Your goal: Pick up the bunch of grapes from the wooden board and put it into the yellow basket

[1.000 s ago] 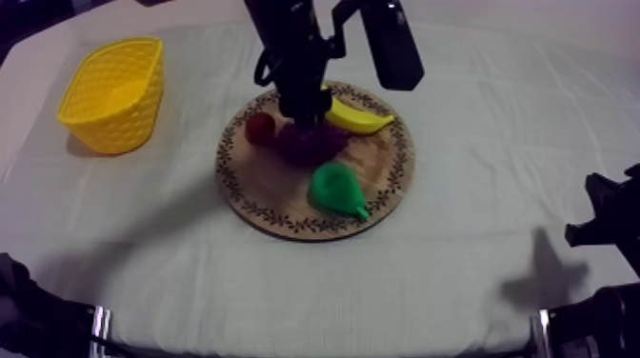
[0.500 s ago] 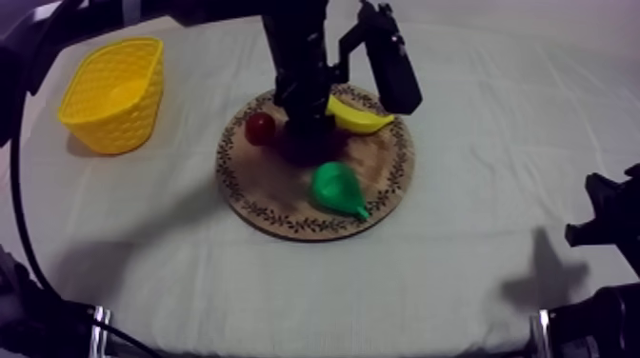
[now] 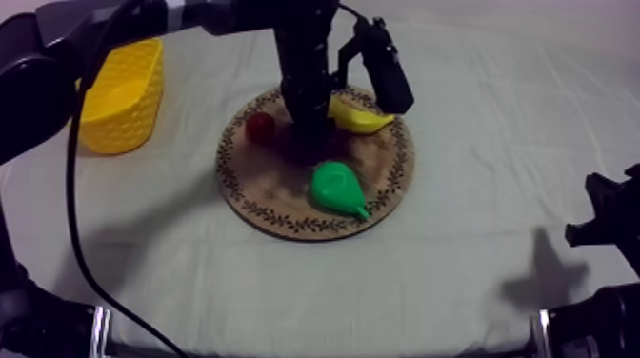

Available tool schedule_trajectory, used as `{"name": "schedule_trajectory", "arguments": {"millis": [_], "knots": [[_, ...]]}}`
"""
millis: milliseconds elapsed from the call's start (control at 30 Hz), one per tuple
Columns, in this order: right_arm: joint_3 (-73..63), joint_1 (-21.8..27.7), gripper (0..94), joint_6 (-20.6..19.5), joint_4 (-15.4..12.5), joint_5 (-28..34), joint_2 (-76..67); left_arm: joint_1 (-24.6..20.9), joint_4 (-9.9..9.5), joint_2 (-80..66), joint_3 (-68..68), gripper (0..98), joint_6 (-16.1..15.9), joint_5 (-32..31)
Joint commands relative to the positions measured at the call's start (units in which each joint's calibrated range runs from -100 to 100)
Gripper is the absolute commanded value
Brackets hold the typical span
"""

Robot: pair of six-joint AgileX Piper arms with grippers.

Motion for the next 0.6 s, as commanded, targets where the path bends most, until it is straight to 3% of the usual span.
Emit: {"name": "schedule_trajectory", "arguments": {"millis": [0, 567], "knots": [[0.0, 0.0, 0.3, 0.0, 0.0, 0.0, 0.0, -0.2, 0.06, 1.0, -0.6, 74.7, -0.1, 0.0], [0.0, 0.0, 0.3, 0.0, 0.0, 0.0, 0.0, -1.5, 1.16, 6.7, -4.4, 76.1, -0.4, 0.0]]}}
